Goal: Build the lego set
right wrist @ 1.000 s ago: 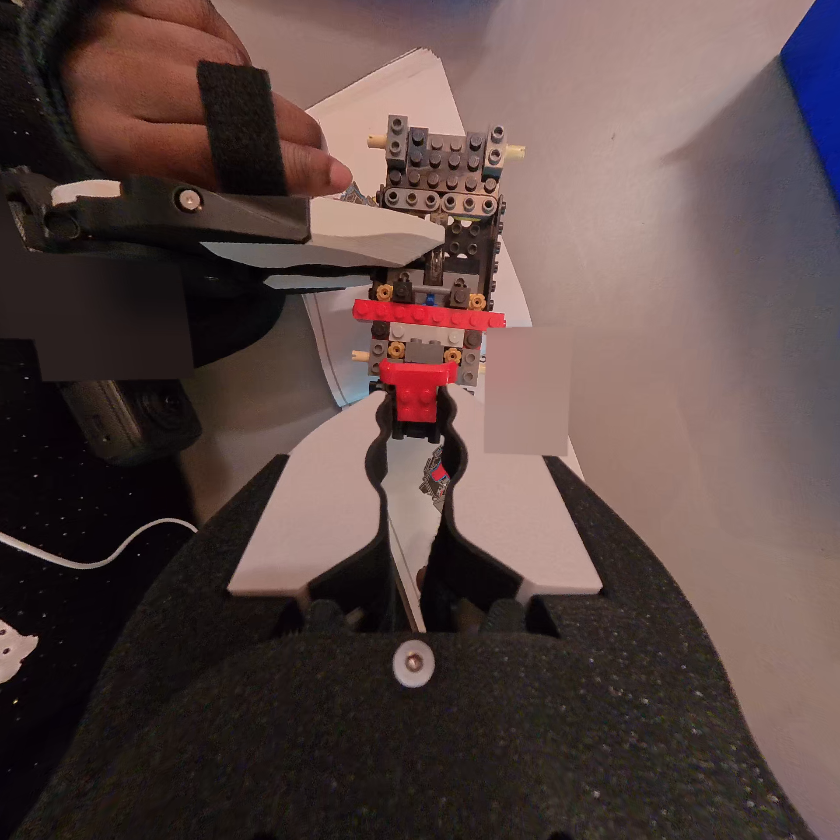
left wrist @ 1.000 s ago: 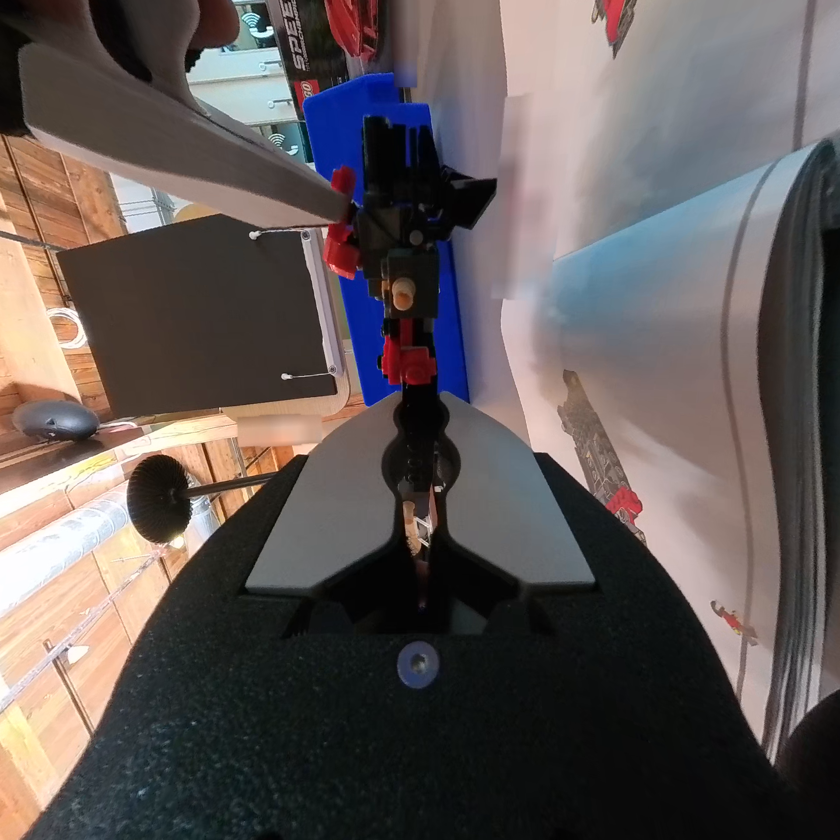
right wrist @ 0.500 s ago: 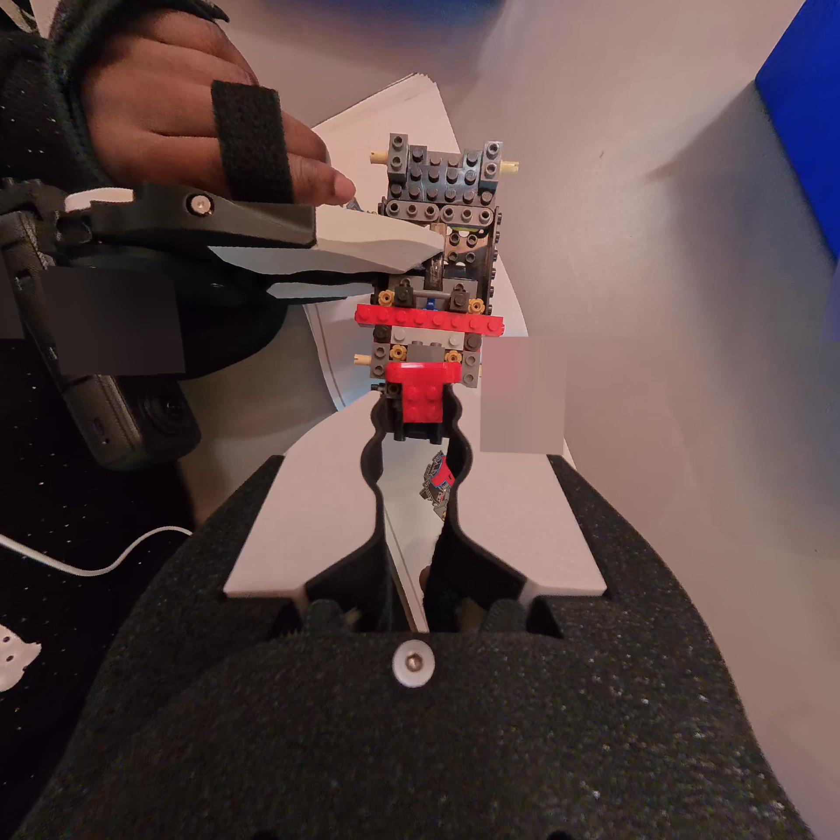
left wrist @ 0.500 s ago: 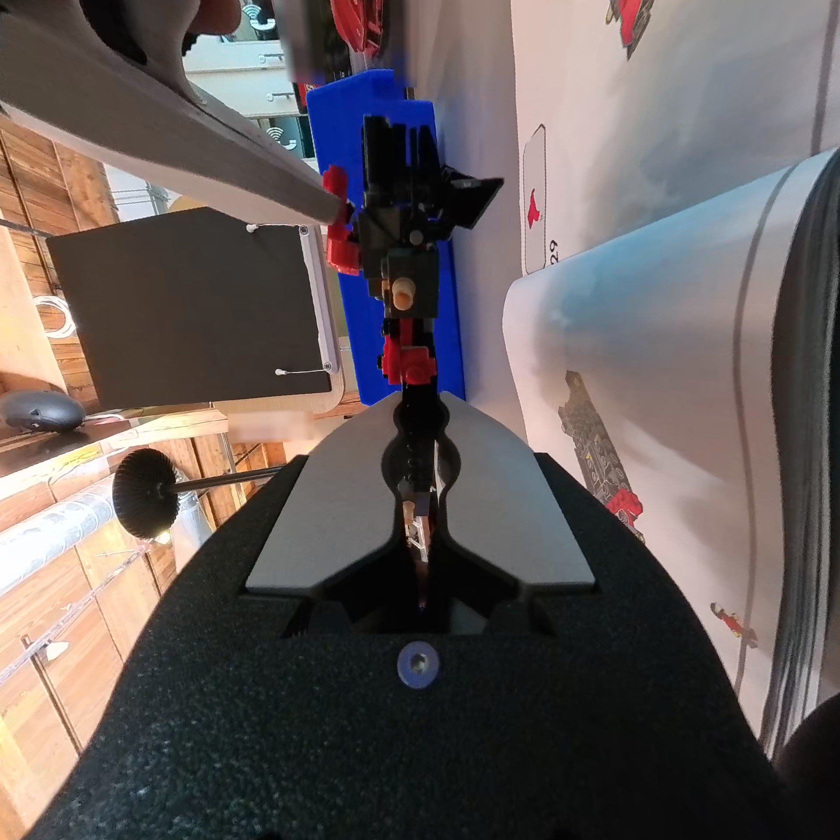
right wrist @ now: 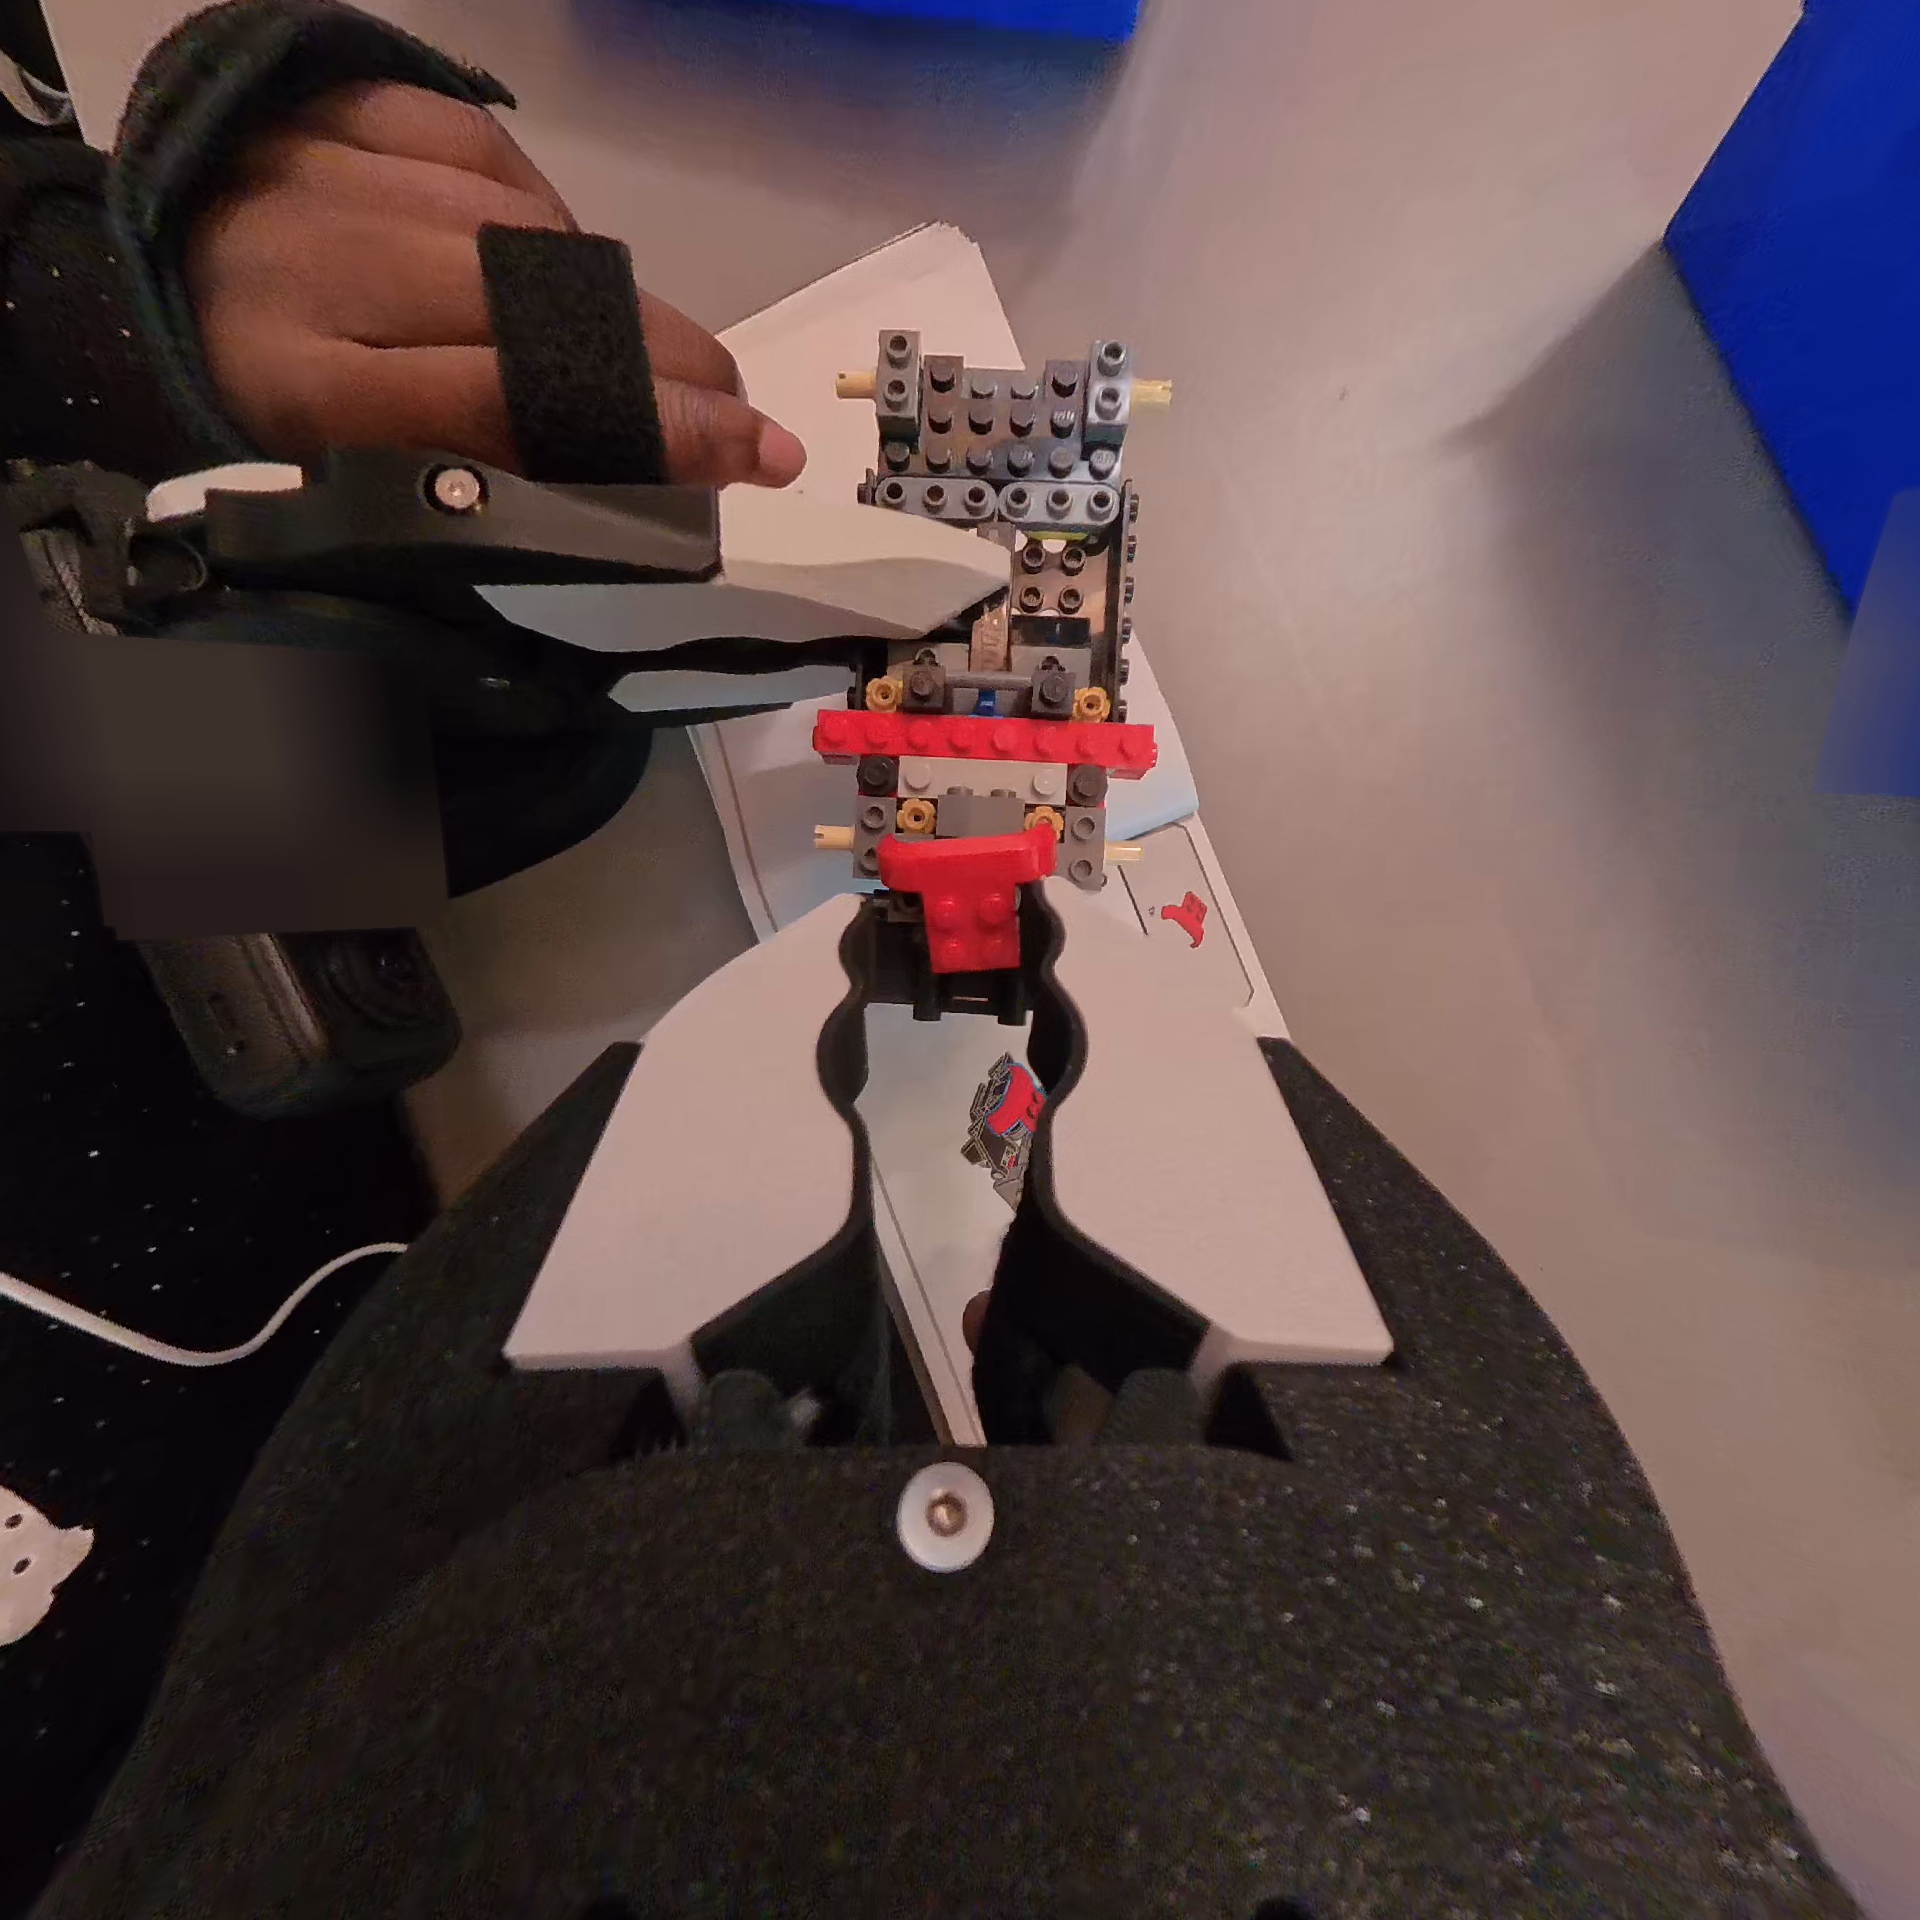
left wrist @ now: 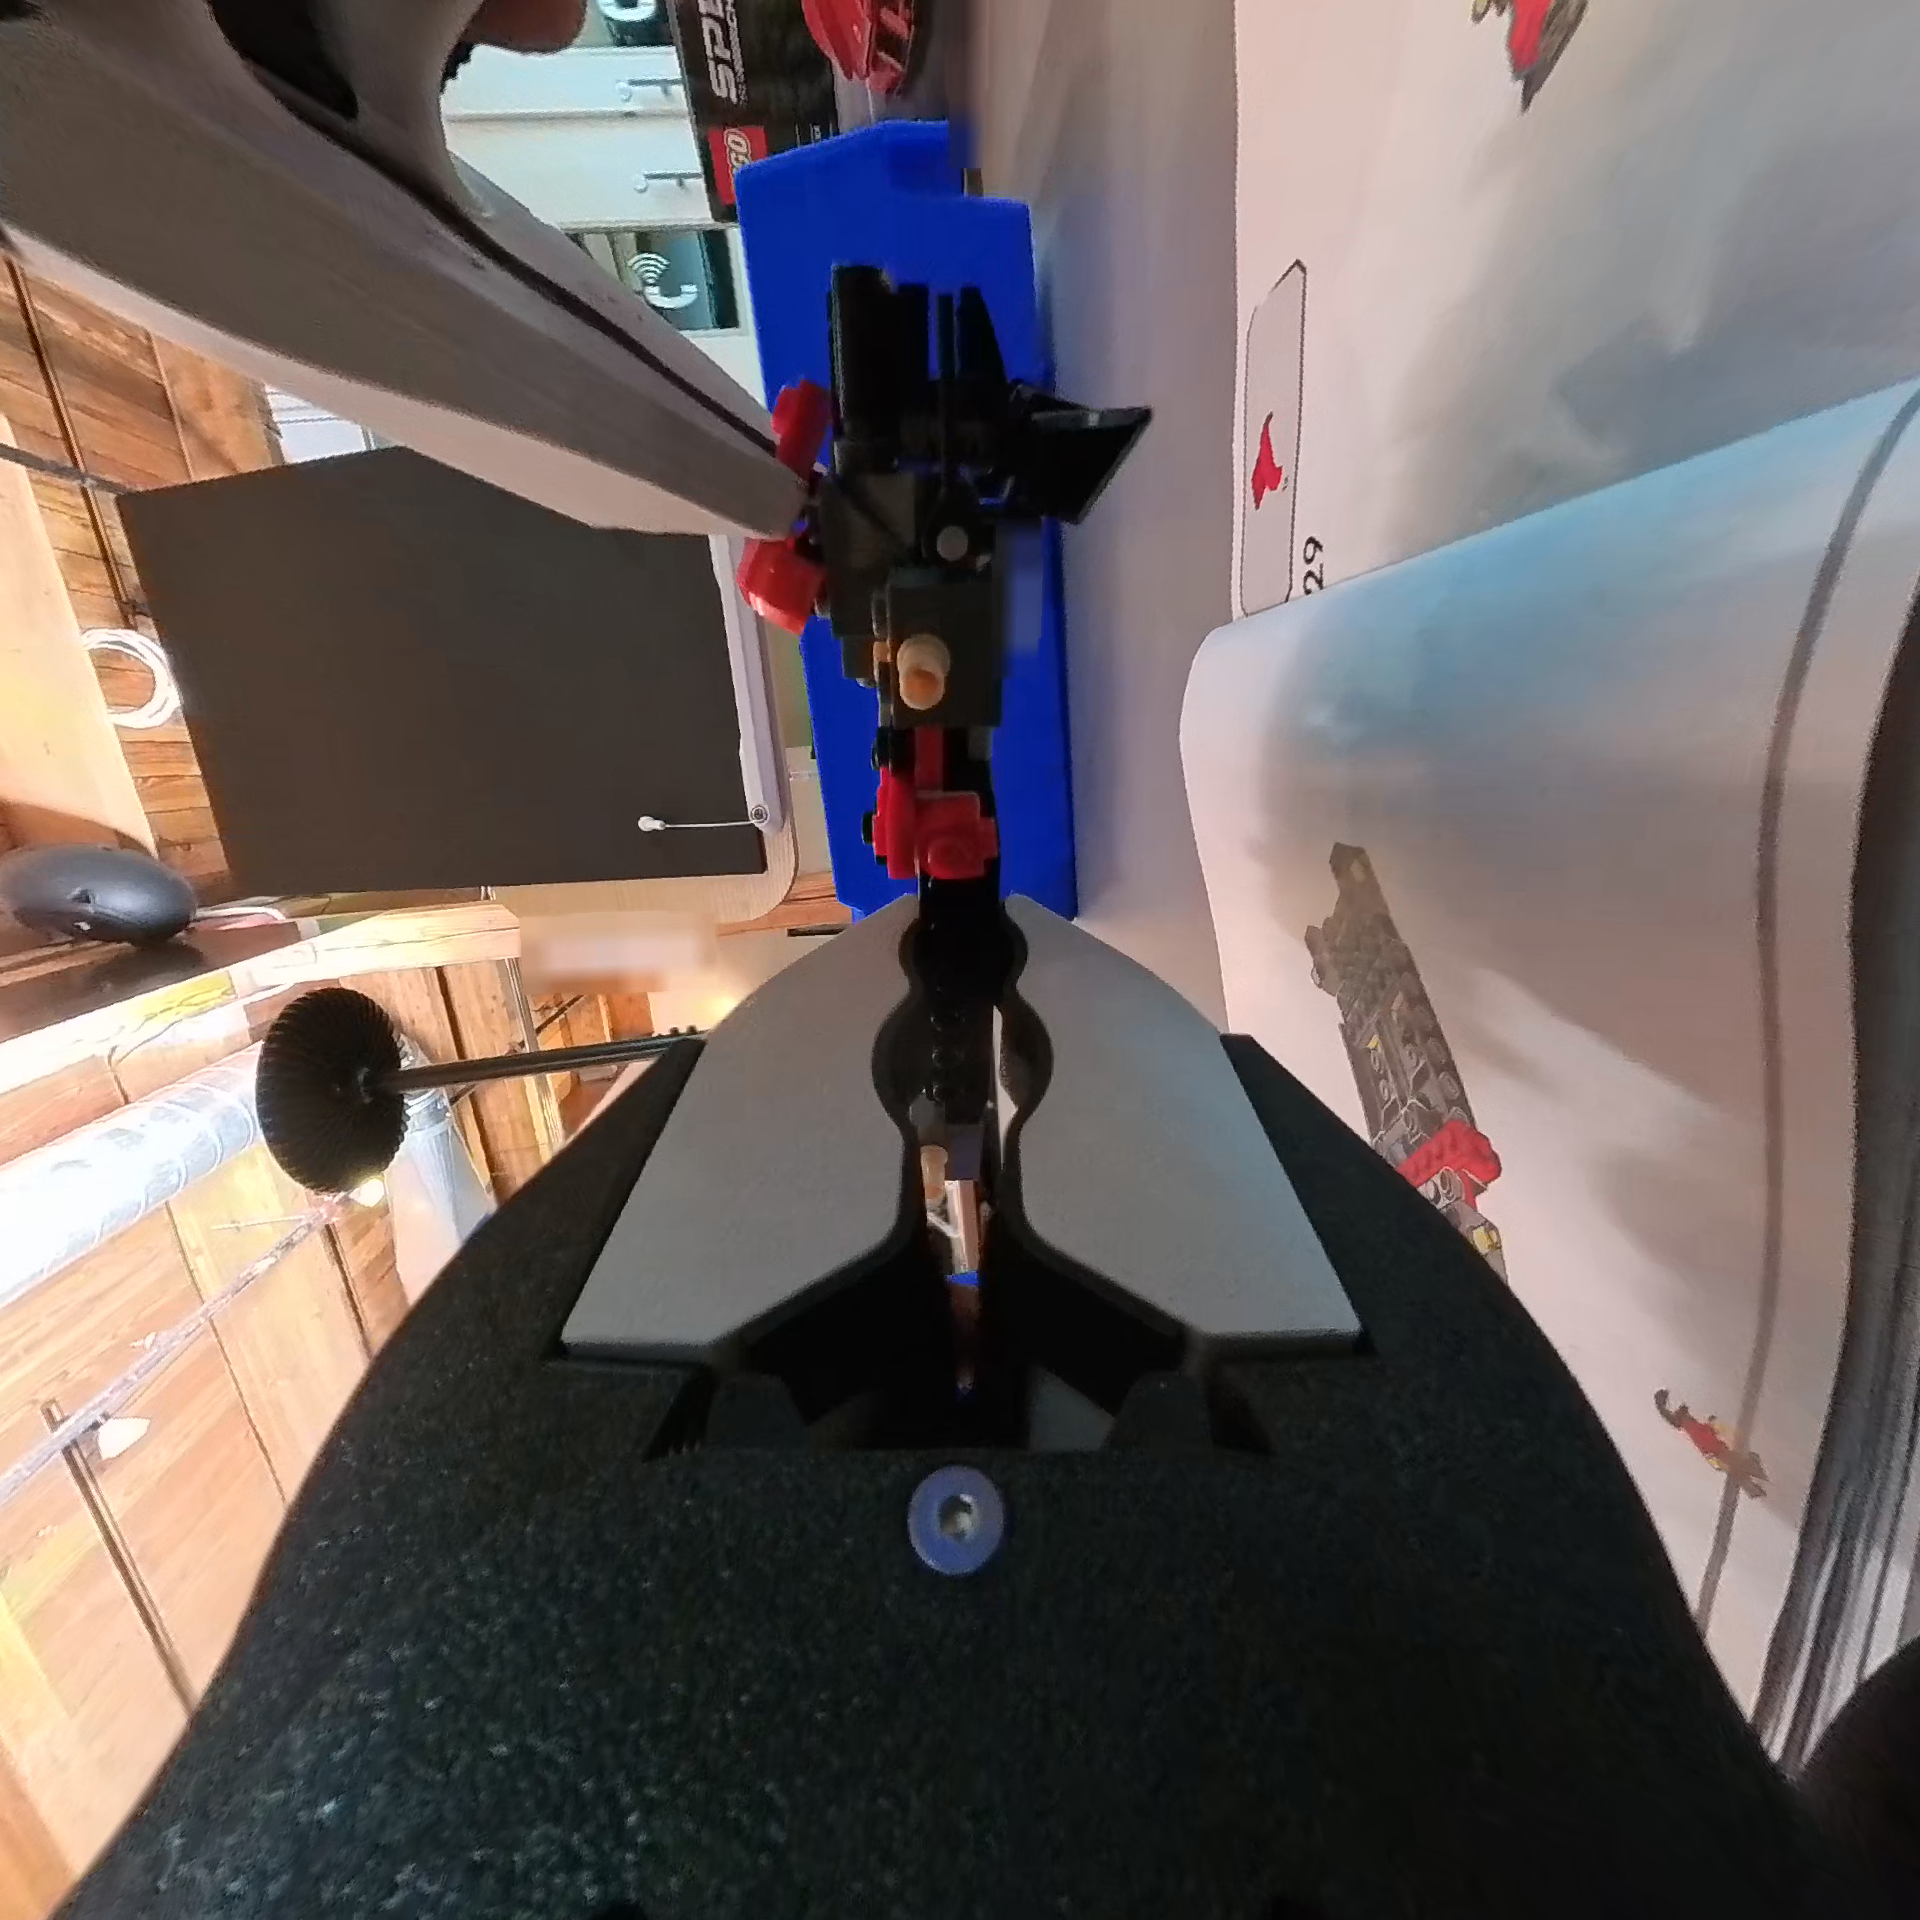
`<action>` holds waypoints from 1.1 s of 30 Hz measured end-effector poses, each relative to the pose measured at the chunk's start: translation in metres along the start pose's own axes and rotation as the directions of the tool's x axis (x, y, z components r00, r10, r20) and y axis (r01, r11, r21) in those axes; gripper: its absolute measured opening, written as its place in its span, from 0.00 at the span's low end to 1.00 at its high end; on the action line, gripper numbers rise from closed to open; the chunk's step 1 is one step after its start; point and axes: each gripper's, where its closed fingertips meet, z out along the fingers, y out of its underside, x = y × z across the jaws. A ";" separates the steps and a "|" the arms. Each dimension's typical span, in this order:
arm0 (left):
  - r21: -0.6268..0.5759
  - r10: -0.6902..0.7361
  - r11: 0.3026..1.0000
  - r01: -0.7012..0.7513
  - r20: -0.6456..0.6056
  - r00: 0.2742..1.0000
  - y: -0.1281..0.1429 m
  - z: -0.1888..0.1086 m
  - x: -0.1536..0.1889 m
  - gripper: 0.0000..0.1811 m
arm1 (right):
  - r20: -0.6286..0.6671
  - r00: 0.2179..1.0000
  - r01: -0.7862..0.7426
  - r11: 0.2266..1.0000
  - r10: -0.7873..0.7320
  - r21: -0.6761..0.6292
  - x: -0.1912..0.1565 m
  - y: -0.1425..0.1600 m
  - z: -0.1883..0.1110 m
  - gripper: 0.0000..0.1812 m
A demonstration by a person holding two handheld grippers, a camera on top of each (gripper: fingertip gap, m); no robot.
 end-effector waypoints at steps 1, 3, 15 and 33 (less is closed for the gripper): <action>0.000 -0.005 1.000 0.005 0.001 1.000 0.000 0.000 0.000 0.04 | -0.004 1.000 0.001 1.000 -0.001 0.002 0.000 -0.001 0.000 0.15; -0.001 -0.008 1.000 0.008 0.003 1.000 0.000 0.000 -0.001 0.04 | -0.007 1.000 0.003 1.000 -0.003 0.006 -0.001 -0.002 -0.001 0.15; -0.001 -0.031 1.000 0.031 0.003 1.000 0.001 -0.001 -0.002 0.04 | -0.041 0.999 0.013 1.000 -0.013 0.000 0.000 -0.003 -0.003 0.19; 0.147 -0.161 0.976 0.160 -0.002 0.987 0.015 -0.006 -0.047 0.04 | -0.288 0.770 0.638 0.686 -0.570 0.349 -0.022 -0.028 -0.058 0.49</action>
